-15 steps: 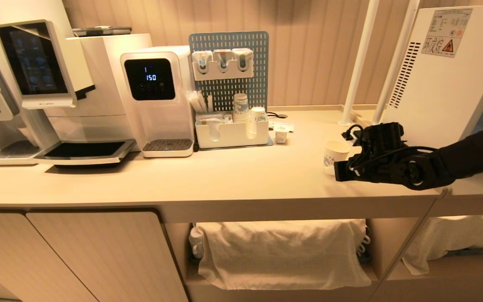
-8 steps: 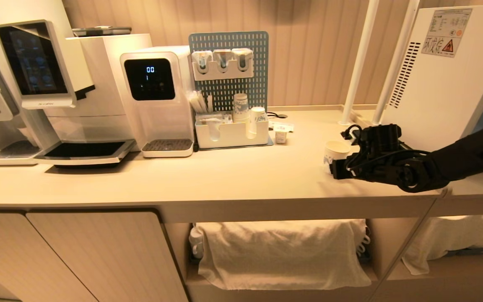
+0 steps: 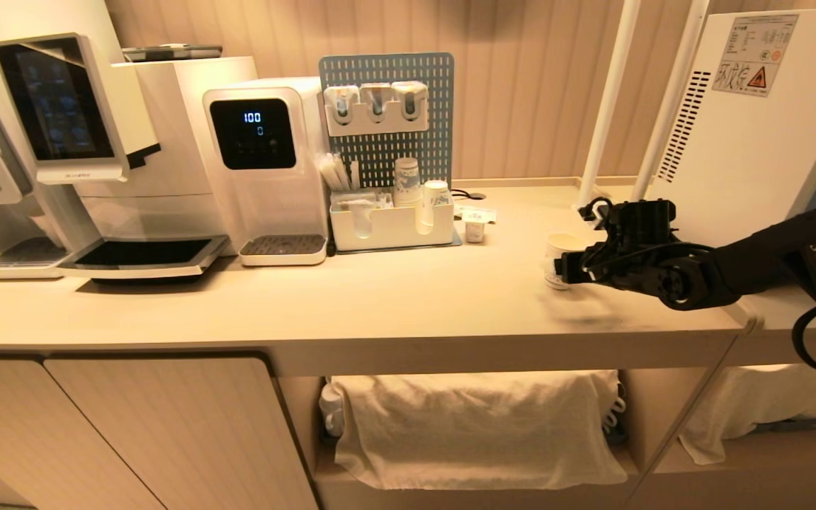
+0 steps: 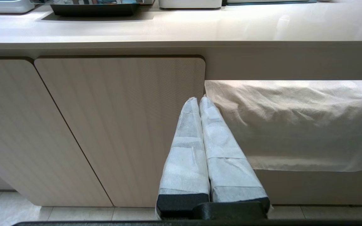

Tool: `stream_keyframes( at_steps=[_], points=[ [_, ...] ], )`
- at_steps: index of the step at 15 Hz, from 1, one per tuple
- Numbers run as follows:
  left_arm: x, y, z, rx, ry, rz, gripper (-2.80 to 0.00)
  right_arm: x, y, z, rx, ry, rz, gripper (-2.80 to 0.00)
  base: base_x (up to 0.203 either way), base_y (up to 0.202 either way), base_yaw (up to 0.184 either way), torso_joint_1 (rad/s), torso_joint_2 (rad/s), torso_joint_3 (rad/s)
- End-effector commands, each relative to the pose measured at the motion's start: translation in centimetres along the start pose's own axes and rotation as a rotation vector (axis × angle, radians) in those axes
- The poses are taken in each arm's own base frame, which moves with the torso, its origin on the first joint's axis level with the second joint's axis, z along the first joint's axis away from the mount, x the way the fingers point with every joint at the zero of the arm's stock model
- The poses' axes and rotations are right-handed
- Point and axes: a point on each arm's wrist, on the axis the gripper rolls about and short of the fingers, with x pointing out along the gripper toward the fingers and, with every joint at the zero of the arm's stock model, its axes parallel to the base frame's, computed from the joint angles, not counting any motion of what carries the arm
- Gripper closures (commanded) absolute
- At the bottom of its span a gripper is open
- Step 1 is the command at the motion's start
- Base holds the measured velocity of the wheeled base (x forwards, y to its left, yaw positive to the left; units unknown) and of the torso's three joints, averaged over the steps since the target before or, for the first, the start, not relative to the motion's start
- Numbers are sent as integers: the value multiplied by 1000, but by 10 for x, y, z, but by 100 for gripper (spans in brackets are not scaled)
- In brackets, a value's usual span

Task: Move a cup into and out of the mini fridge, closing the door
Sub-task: Put the paper cup in the freezer

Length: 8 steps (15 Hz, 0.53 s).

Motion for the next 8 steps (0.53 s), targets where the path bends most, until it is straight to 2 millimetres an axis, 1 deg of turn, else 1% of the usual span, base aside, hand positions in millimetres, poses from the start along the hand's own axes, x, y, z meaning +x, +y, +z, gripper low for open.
stream_keyframes(
  at_steps=[1, 4, 6, 8],
  points=[
    [0, 0, 0, 0, 3, 0, 0, 9, -4, -2, 3, -5, -6, -280, 0, 0, 0, 0, 0, 0],
    [0, 0, 0, 0, 2, 0, 0, 10, -17, 1, 9, -20, -31, -280, 0, 0, 0, 0, 0, 0],
    [0, 0, 0, 0, 2, 0, 0, 10, -17, -1, 13, -13, -33, -280, 0, 0, 0, 0, 0, 0],
    [0, 0, 0, 0, 2, 0, 0, 14, -21, -1, 15, -24, -39, -280, 0, 0, 0, 0, 0, 0]
  ],
)
